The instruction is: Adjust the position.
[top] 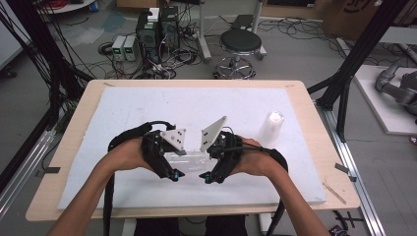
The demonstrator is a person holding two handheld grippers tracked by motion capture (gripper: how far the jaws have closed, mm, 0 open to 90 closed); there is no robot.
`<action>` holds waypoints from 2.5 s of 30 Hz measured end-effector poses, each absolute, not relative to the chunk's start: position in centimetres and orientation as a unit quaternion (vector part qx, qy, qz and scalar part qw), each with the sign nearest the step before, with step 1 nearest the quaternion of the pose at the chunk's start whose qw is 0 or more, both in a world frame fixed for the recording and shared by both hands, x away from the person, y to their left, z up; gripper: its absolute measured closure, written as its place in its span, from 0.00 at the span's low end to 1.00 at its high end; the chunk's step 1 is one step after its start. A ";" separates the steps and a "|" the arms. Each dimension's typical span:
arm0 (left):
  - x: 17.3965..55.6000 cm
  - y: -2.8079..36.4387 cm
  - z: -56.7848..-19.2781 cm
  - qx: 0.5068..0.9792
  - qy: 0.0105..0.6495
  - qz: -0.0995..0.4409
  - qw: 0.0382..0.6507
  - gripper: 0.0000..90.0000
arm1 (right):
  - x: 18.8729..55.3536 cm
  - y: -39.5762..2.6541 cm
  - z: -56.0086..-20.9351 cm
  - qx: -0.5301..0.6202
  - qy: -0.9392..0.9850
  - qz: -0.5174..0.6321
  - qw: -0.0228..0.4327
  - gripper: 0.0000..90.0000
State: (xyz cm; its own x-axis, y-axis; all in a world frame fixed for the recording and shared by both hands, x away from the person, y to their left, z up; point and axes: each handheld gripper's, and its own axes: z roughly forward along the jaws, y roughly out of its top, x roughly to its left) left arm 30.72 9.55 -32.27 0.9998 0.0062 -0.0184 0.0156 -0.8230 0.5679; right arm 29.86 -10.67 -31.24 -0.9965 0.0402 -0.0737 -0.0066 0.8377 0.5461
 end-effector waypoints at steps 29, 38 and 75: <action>31.0 8.8 -33.0 0.946 0.011 0.012 0.324 0.09 | 30.0 -10.7 -31.4 -0.001 0.960 0.278 0.041 0.48; 31.3 10.1 -33.3 0.924 0.029 0.015 0.380 0.06 | 30.2 -11.5 -31.5 0.013 0.956 0.288 0.045 0.48; 29.6 14.9 -39.2 0.741 0.091 0.033 0.665 0.06 | 30.3 -15.5 -36.9 0.060 0.837 0.542 0.033 0.48</action>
